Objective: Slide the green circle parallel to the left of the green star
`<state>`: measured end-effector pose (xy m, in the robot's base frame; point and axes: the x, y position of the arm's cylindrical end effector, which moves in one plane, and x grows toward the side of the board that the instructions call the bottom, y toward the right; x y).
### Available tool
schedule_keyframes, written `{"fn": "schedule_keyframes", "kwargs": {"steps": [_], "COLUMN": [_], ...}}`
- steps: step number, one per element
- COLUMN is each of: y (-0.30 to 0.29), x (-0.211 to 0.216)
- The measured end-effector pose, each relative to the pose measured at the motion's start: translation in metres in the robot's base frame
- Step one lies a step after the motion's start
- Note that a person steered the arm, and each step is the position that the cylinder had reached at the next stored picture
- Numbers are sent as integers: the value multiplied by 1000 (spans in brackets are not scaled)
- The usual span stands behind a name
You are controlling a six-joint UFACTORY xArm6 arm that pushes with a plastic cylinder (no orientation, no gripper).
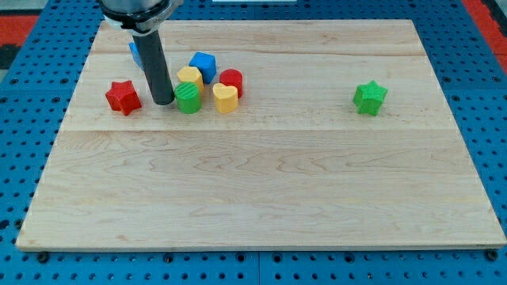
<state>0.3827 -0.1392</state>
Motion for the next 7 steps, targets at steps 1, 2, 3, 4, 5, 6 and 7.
{"fn": "schedule_keyframes", "kwargs": {"steps": [1, 2, 3, 4, 5, 6, 7], "y": [63, 155, 197, 152, 143, 203, 228], "x": [-1, -1, 2, 25, 50, 57, 29]}}
